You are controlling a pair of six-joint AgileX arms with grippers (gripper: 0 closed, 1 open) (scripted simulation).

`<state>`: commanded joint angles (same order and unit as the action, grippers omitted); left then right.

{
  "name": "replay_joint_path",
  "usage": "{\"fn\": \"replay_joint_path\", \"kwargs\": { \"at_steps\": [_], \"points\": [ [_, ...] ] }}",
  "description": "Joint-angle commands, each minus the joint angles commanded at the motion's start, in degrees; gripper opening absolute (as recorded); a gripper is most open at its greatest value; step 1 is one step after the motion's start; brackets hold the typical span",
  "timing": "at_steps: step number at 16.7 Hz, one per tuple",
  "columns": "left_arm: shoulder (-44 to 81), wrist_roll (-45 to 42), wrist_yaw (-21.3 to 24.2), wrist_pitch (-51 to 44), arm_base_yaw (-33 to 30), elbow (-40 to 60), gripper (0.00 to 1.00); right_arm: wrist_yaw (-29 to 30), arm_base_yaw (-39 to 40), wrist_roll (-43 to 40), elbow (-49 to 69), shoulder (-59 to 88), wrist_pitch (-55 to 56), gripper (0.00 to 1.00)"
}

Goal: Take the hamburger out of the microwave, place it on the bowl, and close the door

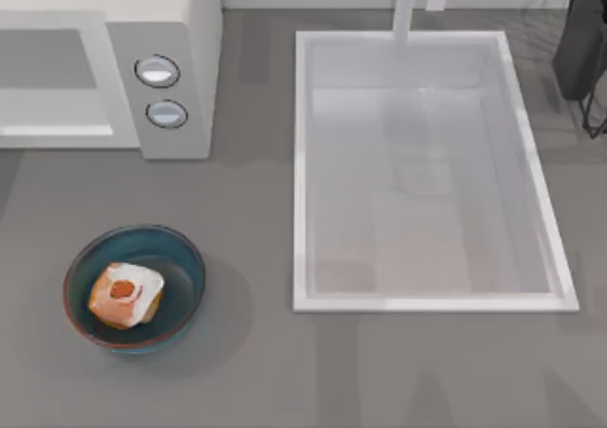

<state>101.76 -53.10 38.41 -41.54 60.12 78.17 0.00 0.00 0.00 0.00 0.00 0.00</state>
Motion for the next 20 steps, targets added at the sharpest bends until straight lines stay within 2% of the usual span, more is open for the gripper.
{"fn": "replay_joint_path", "kwargs": {
  "at_steps": [7,14,20],
  "points": [
    [5.49,-0.24,0.25,17.9,0.29,-11.79,0.0,0.0,0.0,0.0,0.0,0.0,0.0,1.0],
    [5.02,0.33,0.05,19.87,-0.43,-14.09,0.0,0.0,0.0,0.0,0.0,0.0,0.0,1.0],
    [-6.36,7.22,-3.05,26.59,-6.67,-28.96,0.0,0.0,0.0,0.0,0.0,0.0,0.0,1.0]
  ]
}}
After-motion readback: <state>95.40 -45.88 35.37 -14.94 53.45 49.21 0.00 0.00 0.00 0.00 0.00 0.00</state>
